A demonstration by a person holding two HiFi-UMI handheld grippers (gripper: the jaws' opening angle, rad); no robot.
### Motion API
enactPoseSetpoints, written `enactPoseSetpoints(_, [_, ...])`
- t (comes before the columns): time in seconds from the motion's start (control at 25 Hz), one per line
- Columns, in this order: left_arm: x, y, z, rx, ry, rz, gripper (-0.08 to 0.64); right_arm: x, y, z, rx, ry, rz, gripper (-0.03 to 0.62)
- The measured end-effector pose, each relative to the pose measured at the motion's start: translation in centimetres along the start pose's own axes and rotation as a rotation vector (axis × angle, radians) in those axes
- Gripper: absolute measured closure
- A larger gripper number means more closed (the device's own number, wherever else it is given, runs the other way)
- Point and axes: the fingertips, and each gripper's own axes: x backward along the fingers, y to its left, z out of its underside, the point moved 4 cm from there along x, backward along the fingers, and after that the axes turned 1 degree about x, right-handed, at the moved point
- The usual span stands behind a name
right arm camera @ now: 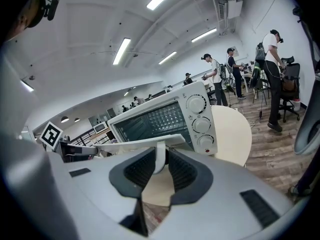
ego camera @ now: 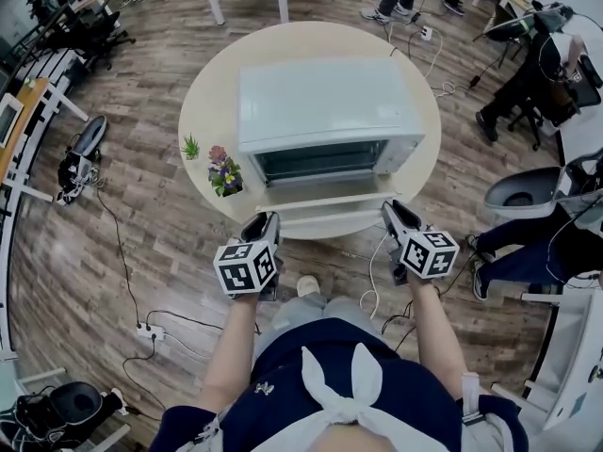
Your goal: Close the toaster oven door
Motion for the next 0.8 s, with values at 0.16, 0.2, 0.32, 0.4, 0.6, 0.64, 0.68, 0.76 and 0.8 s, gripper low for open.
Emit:
enactPoseSetpoints(0.16, [-0.1, 0.0, -0.2, 0.004, -0.007, 0.003, 0.463, -0.1, 0.0, -0.2, -0.001, 0.001, -0.001, 0.503])
enactPoseSetpoints(0.2, [-0.1, 0.0, -0.3, 0.004, -0.009, 0.004, 0.463, -0.2, 0.0, -0.3, -0.001, 0.000, -0.004, 0.503])
enactPoseSetpoints(0.32, [-0.1, 0.1, -0.6, 0.002, -0.015, 0.009, 0.463, -0.3, 0.0, -0.6, 0.001, 0.001, -0.006, 0.503])
enactPoseSetpoints(0.4, [-0.2, 0.1, -0.7, 0.003, -0.020, 0.012, 0.462, -0.3, 0.0, -0.7, -0.001, 0.001, -0.004, 0.503])
enactPoseSetpoints(0.6, [-0.3, 0.0, -1.2, 0.021, -0.038, 0.012, 0.462, -0.4, -0.1, -1.3, -0.008, -0.013, -0.008, 0.503])
enactPoseSetpoints(0.64, [-0.3, 0.0, -1.3, 0.020, -0.041, 0.011, 0.462, -0.5, -0.1, -1.5, -0.008, -0.015, -0.008, 0.503])
enactPoseSetpoints(0.68, [-0.3, 0.0, -1.5, 0.019, -0.044, 0.010, 0.462, -0.5, 0.0, -1.6, -0.008, -0.016, -0.009, 0.503])
enactPoseSetpoints(0.76, [-0.4, 0.0, -1.8, 0.020, -0.048, 0.011, 0.462, -0.7, 0.0, -1.9, -0.009, -0.018, -0.008, 0.503])
enactPoseSetpoints(0.8, [-0.5, 0.0, -1.9, 0.020, -0.050, 0.012, 0.462, -0.7, 0.0, -2.0, -0.009, -0.018, -0.008, 0.503])
